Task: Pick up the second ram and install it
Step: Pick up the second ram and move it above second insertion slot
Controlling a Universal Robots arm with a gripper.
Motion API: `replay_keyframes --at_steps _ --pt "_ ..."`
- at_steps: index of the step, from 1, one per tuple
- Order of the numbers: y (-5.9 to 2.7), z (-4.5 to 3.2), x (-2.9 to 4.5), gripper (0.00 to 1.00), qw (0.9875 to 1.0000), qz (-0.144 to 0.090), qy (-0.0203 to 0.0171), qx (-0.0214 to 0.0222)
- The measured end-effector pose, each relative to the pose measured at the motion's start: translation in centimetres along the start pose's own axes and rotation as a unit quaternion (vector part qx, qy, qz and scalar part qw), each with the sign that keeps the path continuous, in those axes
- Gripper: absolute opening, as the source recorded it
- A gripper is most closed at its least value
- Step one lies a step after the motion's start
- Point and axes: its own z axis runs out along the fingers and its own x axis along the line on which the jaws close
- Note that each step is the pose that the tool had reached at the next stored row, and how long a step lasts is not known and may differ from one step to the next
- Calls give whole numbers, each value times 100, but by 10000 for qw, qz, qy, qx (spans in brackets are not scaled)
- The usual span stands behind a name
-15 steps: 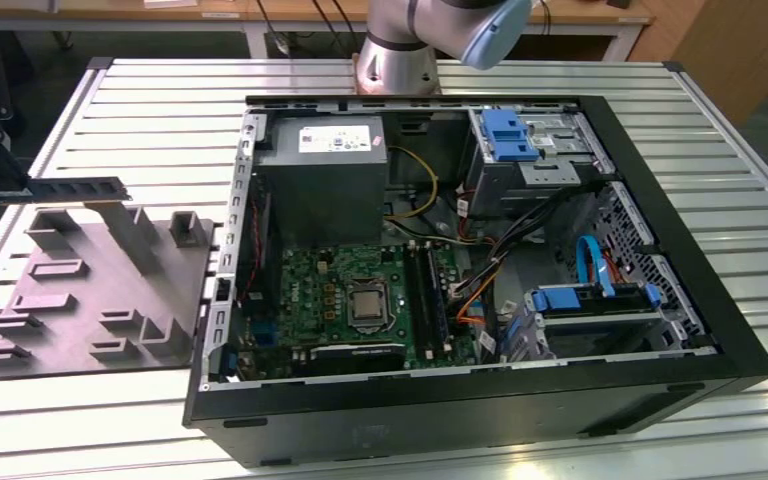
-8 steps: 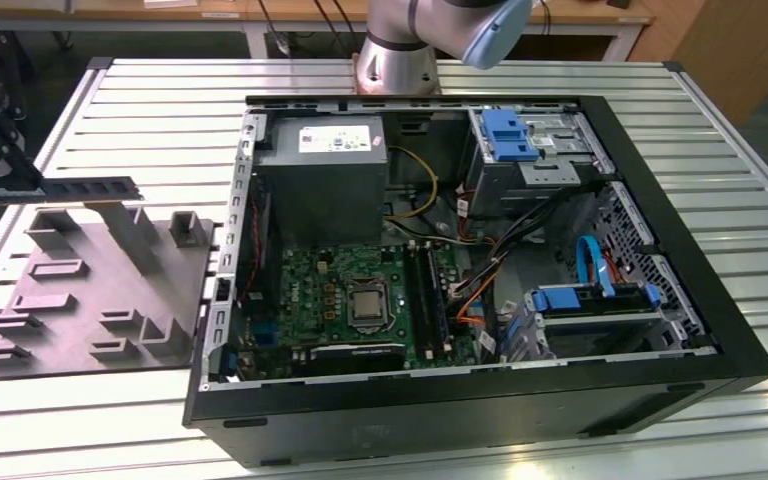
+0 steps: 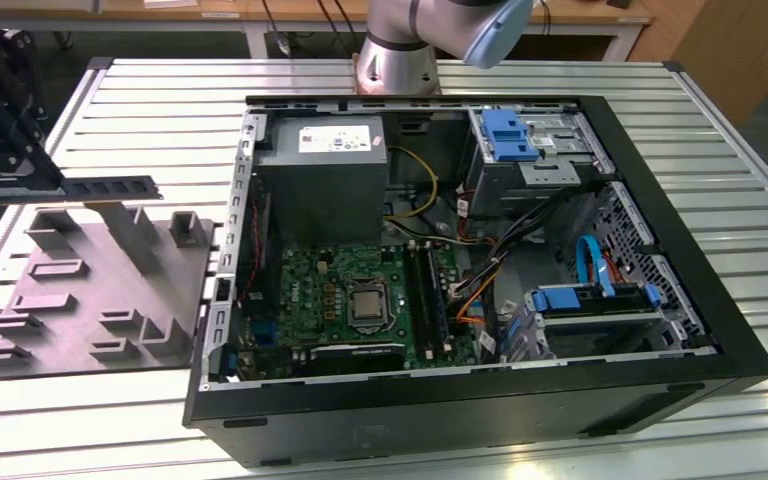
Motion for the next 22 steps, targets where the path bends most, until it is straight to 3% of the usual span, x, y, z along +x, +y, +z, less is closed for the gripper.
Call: replay_keyframes --at_steps 22 --pt "-489 -15 -12 11 10000 0 0 0"
